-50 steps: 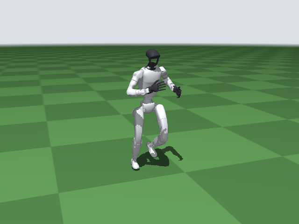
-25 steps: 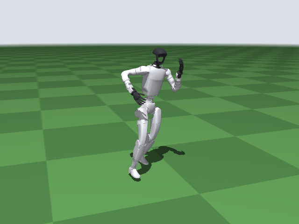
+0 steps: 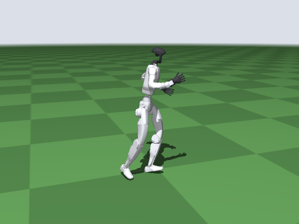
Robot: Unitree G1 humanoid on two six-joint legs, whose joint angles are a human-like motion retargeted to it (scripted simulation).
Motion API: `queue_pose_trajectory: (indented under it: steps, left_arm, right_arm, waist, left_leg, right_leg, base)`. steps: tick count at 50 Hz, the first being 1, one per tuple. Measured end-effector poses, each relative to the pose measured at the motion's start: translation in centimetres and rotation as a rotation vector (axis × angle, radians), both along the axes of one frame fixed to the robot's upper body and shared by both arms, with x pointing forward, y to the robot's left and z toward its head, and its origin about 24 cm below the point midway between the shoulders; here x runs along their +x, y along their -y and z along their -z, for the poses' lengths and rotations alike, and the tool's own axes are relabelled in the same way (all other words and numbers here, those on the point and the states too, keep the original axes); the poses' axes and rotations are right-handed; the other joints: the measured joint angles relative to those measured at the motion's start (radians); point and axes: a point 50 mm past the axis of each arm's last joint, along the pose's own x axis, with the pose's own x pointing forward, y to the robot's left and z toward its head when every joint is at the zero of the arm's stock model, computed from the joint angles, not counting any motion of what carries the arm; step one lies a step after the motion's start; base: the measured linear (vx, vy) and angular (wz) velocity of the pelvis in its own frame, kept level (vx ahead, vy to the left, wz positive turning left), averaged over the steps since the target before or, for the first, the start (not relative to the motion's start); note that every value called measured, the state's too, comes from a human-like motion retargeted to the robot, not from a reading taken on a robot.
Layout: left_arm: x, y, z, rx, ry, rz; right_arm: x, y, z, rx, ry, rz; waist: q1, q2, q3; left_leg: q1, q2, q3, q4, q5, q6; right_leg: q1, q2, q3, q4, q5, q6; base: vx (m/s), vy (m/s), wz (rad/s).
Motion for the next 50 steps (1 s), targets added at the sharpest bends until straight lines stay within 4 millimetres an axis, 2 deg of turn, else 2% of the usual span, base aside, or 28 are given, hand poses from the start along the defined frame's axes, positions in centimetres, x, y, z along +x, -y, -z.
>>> queue_pose_trajectory:
  steps: [3, 5, 7, 8, 10, 12, 13, 15, 17, 19, 20, 23, 25, 27, 28, 30, 32, 33, 35, 36, 37, 39, 40, 42, 43, 45, 47, 50]
  left_arm:
    - [-1.4, -1.0, -1.3, 0.061, 0.014, 0.000]
    - [-1.7, -1.1, -2.2, 0.078, 0.059, -0.019]
    - [-0.8, -0.6, -3.0, 0.030, 0.132, -0.050]
    - [0.1, -0.2, -3.3, -0.009, 0.177, -0.058]
    - [3.0, 1.2, -3.7, -0.088, 0.270, -0.045]
    - [7.3, 3.7, -4.9, -0.090, 0.382, 0.023]
    - [9.5, 5.4, -6.5, -0.083, 0.460, 0.073]
    - [12.6, 9.9, -12.1, -0.127, 0.687, 0.216]
    - [12.2, 13.9, -18.1, -0.238, 0.943, 0.345]
    - [10.3, 16.2, -22.5, -0.326, 1.155, 0.430]
    - [9.1, 16.9, -24.1, -0.351, 1.248, 0.463]
    - [6.8, 17.5, -25.9, -0.649, 1.291, 0.601]
    - [5.9, 18.2, -26.1, -0.850, 1.215, 0.775]
    - [5.8, 18.5, -26.6, -0.684, 1.318, 0.783]
    - [5.6, 19.0, -26.6, -0.689, 1.310, 0.804]
    - [5.2, 20.1, -26.4, -0.492, 1.402, 0.714]
    - [5.6, 20.4, -25.5, -0.557, 1.302, 0.792]
    - [6.4, 19.8, -24.7, -0.603, 1.237, 0.752]
    - [8.8, 18.5, -21.5, -0.476, 1.115, 0.625]
    - [9.8, 16.6, -18.9, -0.458, 1.004, 0.540]
    - [10.0, 14.5, -16.2, -0.447, 0.893, 0.466]
    - [7.6, 9.8, -12.0, -0.450, 0.695, 0.379]
    - [5.8, 8.1, -11.0, -0.448, 0.612, 0.362]
    - [3.0, 5.6, -10.7, -0.382, 0.509, 0.321]
    - [1.8, 4.6, -10.9, -0.344, 0.472, 0.289]
    - [0.5, 3.7, -10.5, -0.344, 0.430, 0.236]
    - [-0.5, 3.1, -10.3, -0.340, 0.437, 0.163]
    - [-0.7, 3.8, -9.9, -0.364, 0.485, 0.138]
  right_arm:
    - [-1.9, -1.5, -1.1, -0.002, 0.053, -0.149]
    - [-3.0, -2.1, -1.1, -0.014, 0.062, -0.214]
    - [-3.5, -2.4, -0.7, -0.015, 0.032, -0.247]
    - [-3.5, -2.3, -0.3, -0.016, 0.007, -0.249]
    - [-2.7, -1.9, 1.3, -0.022, -0.074, -0.212]
    - [-1.6, -0.6, 5.1, -0.037, -0.225, -0.080]
    - [-1.3, 0.3, 7.3, -0.026, -0.316, 0.001]
    - [-1.6, 1.8, 10.3, 0.060, -0.441, 0.120]
    - [-3.3, 3.3, 10.8, 0.099, -0.471, 0.146]
    - [-5.0, 4.6, 10.6, 0.107, -0.491, 0.158]
    - [-5.9, 5.2, 10.5, 0.108, -0.506, 0.166]
    - [-8.2, 6.9, 10.6, 0.098, -0.587, 0.183]
    - [-9.3, 7.9, 10.7, 0.071, -0.654, 0.179]
    - [-10.3, 9.0, 10.5, 0.032, -0.696, 0.191]
    - [-10.8, 9.3, 10.6, 0.025, -0.715, 0.209]
    - [-11.6, 9.5, 10.7, 0.000, -0.728, 0.243]
    - [-10.6, 9.2, 10.3, -0.038, -0.688, 0.236]
    - [-9.7, 9.3, 9.7, -0.053, -0.636, 0.244]
    - [-7.1, 9.1, 8.0, -0.102, -0.505, 0.238]
    - [-5.2, 8.6, 6.1, -0.152, -0.387, 0.231]
    - [-3.7, 7.7, 4.1, -0.188, -0.265, 0.218]
    - [-2.1, 4.6, 0.4, -0.150, -0.047, 0.132]
    - [-2.1, 2.8, -1.0, -0.073, 0.028, 0.062]
    - [-3.7, -0.4, -2.7, 0.095, 0.096, -0.149]
    - [-4.7, -1.7, -3.5, 0.103, 0.116, -0.266]
    - [-6.2, -4.4, -4.5, 0.119, 0.188, -0.455]
    - [-6.8, -6.4, -4.7, 0.095, 0.200, -0.593]
    - [-6.7, -7.3, -3.7, 0.125, 0.162, -0.603]
  waist:
    - [0.014, 0.090, -0.028]
    - [-0.007, 0.135, -0.039]
    - [-0.040, 0.150, -0.037]
    - [-0.060, 0.143, -0.030]
    - [-0.106, 0.109, -0.003]
    - [-0.189, 0.095, 0.045]
    - [-0.226, 0.101, 0.069]
    - [-0.288, 0.118, 0.110]
    - [-0.374, 0.174, 0.123]
    - [-0.470, 0.232, 0.122]
    - [-0.523, 0.263, 0.120]
    - [-0.678, 0.327, 0.104]
    - [-0.750, 0.321, 0.086]
    - [-0.788, 0.280, 0.065]
    - [-0.794, 0.249, 0.054]
    - [-0.772, 0.160, 0.048]
    - [-0.740, 0.095, 0.053]
    - [-0.710, 0.096, 0.060]
    - [-0.630, 0.102, 0.072]
    - [-0.590, 0.111, 0.065]
    - [-0.548, 0.111, 0.053]
    - [-0.443, 0.056, 0.003]
    - [-0.375, 0.011, -0.023]
    - [-0.214, -0.089, -0.060]
    - [-0.139, -0.120, -0.067]
    - [-0.036, -0.166, -0.072]
    - [0.014, -0.135, -0.046]
    - [0.018, -0.032, 0.019]
  left_leg:
    - [0.158, 0.077, 0.273, -0.390, 0.241, -0.199]
    - [0.194, 0.112, 0.368, -0.452, 0.341, -0.265]
    - [0.212, 0.120, 0.357, -0.434, 0.295, -0.237]
    - [0.219, 0.110, 0.326, -0.410, 0.211, -0.198]
    - [0.216, 0.072, 0.222, -0.321, 0.014, -0.085]
    - [0.135, 0.058, 0.104, -0.043, -0.144, -0.014]
    - [0.117, 0.048, 0.037, 0.040, -0.177, -0.012]
    - [0.142, -0.005, -0.117, 0.059, -0.189, -0.008]
    - [0.203, -0.016, -0.253, 0.003, -0.126, -0.076]
    - [0.290, -0.003, -0.376, -0.132, 0.012, -0.146]
    - [0.330, 0.013, -0.434, -0.198, 0.099, -0.200]
    - [0.417, 0.051, -0.591, -0.338, 0.382, -0.413]
    - [0.478, 0.001, -0.599, -0.388, 0.503, -0.474]
    - [0.502, -0.064, -0.483, -0.352, 0.523, -0.474]
    - [0.496, -0.060, -0.415, -0.304, 0.505, -0.474]
    - [0.463, -0.067, -0.234, -0.090, 0.386, -0.319]
    - [0.312, -0.046, -0.068, 0.329, 0.192, -0.171]
    - [0.217, 0.005, -0.018, 0.541, 0.115, -0.137]
    - [0.059, 0.030, -0.014, 0.810, -0.042, 0.035]
    - [-0.022, 0.037, -0.023, 0.882, -0.083, 0.044]
    - [-0.096, 0.036, -0.024, 0.931, -0.116, 0.050]
    - [-0.196, 0.007, 0.015, 0.893, -0.146, 0.049]
    - [-0.225, -0.009, 0.050, 0.833, -0.155, 0.049]
    - [-0.235, -0.004, 0.138, 0.621, -0.145, 0.042]
    - [-0.223, 0.006, 0.193, 0.499, -0.122, 0.019]
    - [-0.177, -0.035, 0.238, 0.128, -0.045, 0.009]
    - [-0.077, -0.037, 0.203, -0.193, 0.030, -0.090]
    - [0.056, 0.019, 0.123, -0.377, 0.085, -0.196]
  right_leg:
    - [0.104, 0.186, 0.127, 0.051, 0.127, 0.012]
    - [0.125, 0.252, 0.148, 0.159, 0.109, -0.016]
    - [0.077, 0.223, 0.112, 0.373, -0.016, -0.066]
    - [0.034, 0.188, 0.105, 0.502, -0.099, -0.081]
    - [-0.065, 0.123, 0.131, 0.751, -0.272, -0.093]
    - [-0.143, 0.096, 0.168, 0.948, -0.400, -0.117]
    - [-0.183, 0.102, 0.187, 1.021, -0.439, -0.119]
    - [-0.265, 0.119, 0.231, 1.094, -0.501, -0.097]
    - [-0.319, 0.146, 0.241, 1.057, -0.538, -0.115]
    - [-0.357, 0.157, 0.216, 0.921, -0.538, -0.143]
    - [-0.364, 0.161, 0.190, 0.827, -0.527, -0.158]
    - [-0.314, 0.194, 0.123, 0.405, -0.445, -0.136]
    - [-0.246, 0.154, 0.113, 0.102, -0.408, -0.060]
    - [-0.179, 0.088, 0.078, -0.168, -0.363, 0.031]
    - [-0.149, 0.086, 0.065, -0.283, -0.340, 0.054]
    - [-0.107, 0.066, 0.134, -0.390, -0.293, 0.079]
    - [-0.079, 0.024, 0.208, -0.393, -0.246, 0.094]
    - [-0.085, 0.028, 0.212, -0.340, -0.267, 0.064]
    - [-0.104, 0.029, 0.173, -0.217, -0.349, 0.046]
    - [-0.115, 0.041, 0.156, -0.171, -0.387, 0.034]
    - [-0.119, 0.048, 0.143, -0.141, -0.410, 0.028]
    - [-0.094, 0.033, 0.150, -0.162, -0.383, 0.044]
    - [-0.070, 0.017, 0.165, -0.190, -0.346, 0.055]
    - [-0.022, -0.014, 0.210, -0.253, -0.210, 0.059]
    - [0.010, -0.030, 0.234, -0.282, -0.125, 0.052]
    - [0.046, -0.056, 0.267, -0.340, 0.071, 0.080]
    - [0.136, -0.013, 0.323, -0.373, 0.200, 0.095]
    - [0.261, 0.081, 0.369, -0.293, 0.208, 0.068]
  base:
    - [1.07, -0.05, 1.28]
    - [1.00, -0.11, 1.53]
    - [0.87, -0.11, 1.54]
    - [0.78, -0.12, 1.70]
    - [0.68, -0.15, 2.20]
    - [0.57, -0.14, 3.37]
    - [0.48, -0.06, 3.75]
    - [0.46, 0.04, 3.82]
    - [0.54, 0.17, 3.81]
    - [0.60, 0.24, 3.62]
    - [0.64, 0.26, 3.67]
    - [0.72, 0.25, 3.83]
    - [0.81, 0.37, 3.63]
    - [0.74, 0.13, 3.54]
    - [0.69, -0.38, 3.59]
    - [0.68, -0.50, 3.29]
    - [0.59, -0.29, 2.56]
    - [0.54, -0.25, 1.83]
    - [0.54, -0.26, 1.13]
    - [0.63, -0.27, 0.53]
    - [0.75, -0.23, 0.15]
    - [0.88, -0.13, -0.20]
    - [1.02, -0.09, -0.56]
    - [1.11, 0.01, -0.73]
    - [1.13, 0.20, -0.54]
    - [1.10, 0.30, -0.12]
    - [1.14, 0.32, 0.13]
    - [1.16, 0.29, 0.77]
